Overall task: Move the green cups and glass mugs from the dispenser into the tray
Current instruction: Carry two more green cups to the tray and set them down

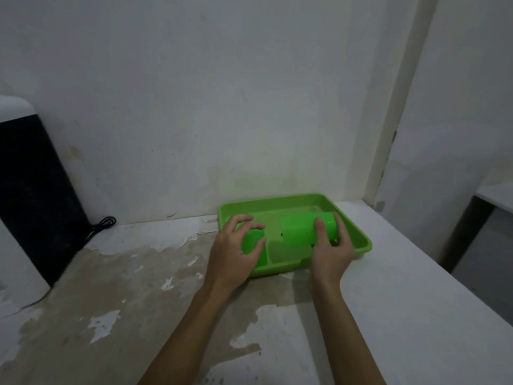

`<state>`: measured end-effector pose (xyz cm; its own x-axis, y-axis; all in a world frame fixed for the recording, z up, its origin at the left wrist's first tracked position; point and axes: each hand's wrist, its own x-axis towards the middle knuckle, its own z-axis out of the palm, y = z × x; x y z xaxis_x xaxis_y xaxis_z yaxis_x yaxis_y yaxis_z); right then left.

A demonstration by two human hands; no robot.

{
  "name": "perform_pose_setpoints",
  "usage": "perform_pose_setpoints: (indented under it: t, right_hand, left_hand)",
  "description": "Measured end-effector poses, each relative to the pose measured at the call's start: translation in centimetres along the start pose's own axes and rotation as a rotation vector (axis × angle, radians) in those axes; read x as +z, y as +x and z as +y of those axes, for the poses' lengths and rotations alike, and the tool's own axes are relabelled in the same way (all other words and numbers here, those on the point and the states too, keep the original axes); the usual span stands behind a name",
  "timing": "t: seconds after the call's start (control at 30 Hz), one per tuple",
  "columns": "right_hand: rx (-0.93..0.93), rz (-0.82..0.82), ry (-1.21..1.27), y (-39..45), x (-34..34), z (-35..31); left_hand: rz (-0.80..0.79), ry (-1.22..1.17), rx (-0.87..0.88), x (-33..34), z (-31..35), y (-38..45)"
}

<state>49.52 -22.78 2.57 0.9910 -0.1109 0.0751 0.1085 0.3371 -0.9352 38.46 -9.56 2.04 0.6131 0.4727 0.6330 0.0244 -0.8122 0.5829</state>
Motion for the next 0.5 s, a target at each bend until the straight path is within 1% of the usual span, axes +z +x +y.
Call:
perform_pose_setpoints:
  t: [0.07, 0.13, 0.3, 0.4, 0.5]
  right_hand:
    - [-0.177, -0.064, -0.149, 0.0, 0.4, 0.2]
    - [-0.294, -0.133, -0.279, -0.1, 0.9, 0.4]
    - [-0.446, -0.277, -0.574, 0.0, 1.9, 1.2]
    - [-0.531, -0.321, -0.723, -0.2, 1.8, 2.1]
    - [-0.561, -0.365, -0.821, -0.1, 1.6, 2.9]
  left_hand:
    - [-0.027, 0.03, -0.016, 0.1, -0.5, -0.2]
    - [-0.048, 0.055, -0.013, 0.2, -1.0, -0.3]
    - [-0.061, 0.065, -0.011, 0.3, -1.5, -0.5]
    - [-0.073, 0.074, -0.013, 0.3, -1.7, -0.6]
    - [-0.08, 0.074, -0.017, 0.5, -1.9, -0.7]
